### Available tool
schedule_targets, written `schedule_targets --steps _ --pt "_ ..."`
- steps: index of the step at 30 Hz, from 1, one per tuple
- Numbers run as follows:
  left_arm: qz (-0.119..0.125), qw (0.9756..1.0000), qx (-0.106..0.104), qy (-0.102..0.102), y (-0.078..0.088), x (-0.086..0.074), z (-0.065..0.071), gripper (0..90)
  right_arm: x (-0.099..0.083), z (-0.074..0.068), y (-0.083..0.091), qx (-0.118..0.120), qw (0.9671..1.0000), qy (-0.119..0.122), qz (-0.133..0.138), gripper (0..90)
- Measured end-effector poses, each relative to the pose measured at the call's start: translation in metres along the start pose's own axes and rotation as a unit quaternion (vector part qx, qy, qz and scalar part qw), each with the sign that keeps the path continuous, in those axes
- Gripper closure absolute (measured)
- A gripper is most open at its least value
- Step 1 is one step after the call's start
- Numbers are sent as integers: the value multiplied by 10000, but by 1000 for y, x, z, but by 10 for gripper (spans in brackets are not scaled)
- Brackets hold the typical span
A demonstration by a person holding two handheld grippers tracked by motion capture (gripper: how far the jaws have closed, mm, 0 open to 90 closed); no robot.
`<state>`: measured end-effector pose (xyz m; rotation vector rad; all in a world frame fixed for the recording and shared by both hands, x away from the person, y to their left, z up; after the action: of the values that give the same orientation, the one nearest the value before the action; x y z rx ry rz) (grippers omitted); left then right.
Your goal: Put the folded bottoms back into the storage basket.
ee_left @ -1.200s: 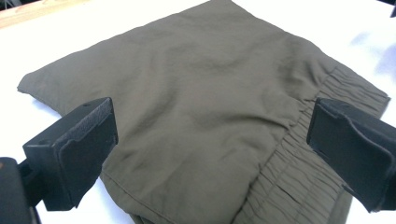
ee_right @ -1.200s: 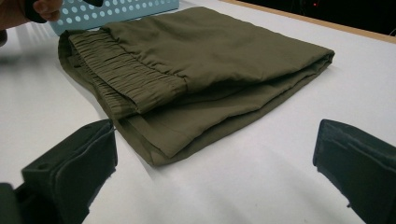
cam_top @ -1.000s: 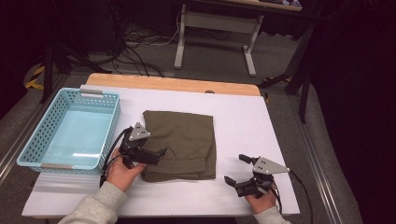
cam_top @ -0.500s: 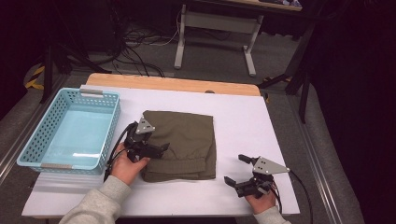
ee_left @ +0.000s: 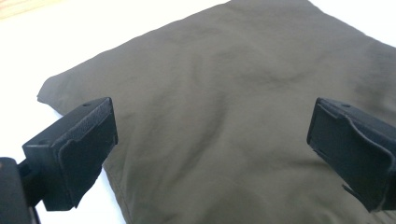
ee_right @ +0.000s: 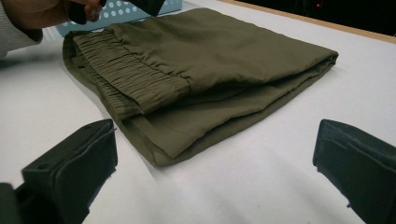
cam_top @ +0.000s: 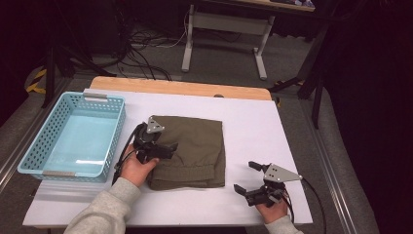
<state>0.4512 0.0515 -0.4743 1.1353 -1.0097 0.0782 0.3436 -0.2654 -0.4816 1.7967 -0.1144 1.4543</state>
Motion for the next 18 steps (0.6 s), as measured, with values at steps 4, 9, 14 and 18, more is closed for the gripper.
schedule_targets --steps 4,9,14,18 --pt "-72 9999 82 92 -5 0 -4 26 0 0 0 4 10000 2 0 4" --pt "-167 9996 107 187 -10 -2 -7 27 0 0 0 20 10000 0 5 4" --pt "-241 9993 147 230 -14 -3 -10 30 0 0 0 28 10000 8 -1 4" --pt "-272 9992 216 208 -17 -3 -11 28 0 0 0 35 10000 13 -9 4"
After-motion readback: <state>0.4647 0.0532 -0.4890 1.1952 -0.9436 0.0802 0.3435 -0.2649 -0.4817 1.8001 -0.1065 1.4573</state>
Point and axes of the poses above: each handheld gripper's, and its own axes: y roughly backward along the jaws, x roughly out of its top, z roughly to its right, the point moved 6 cm from there along -y, roughly forward along the jaws, and after that the axes turned 7 degrees about -z, right-handed, at the moved point
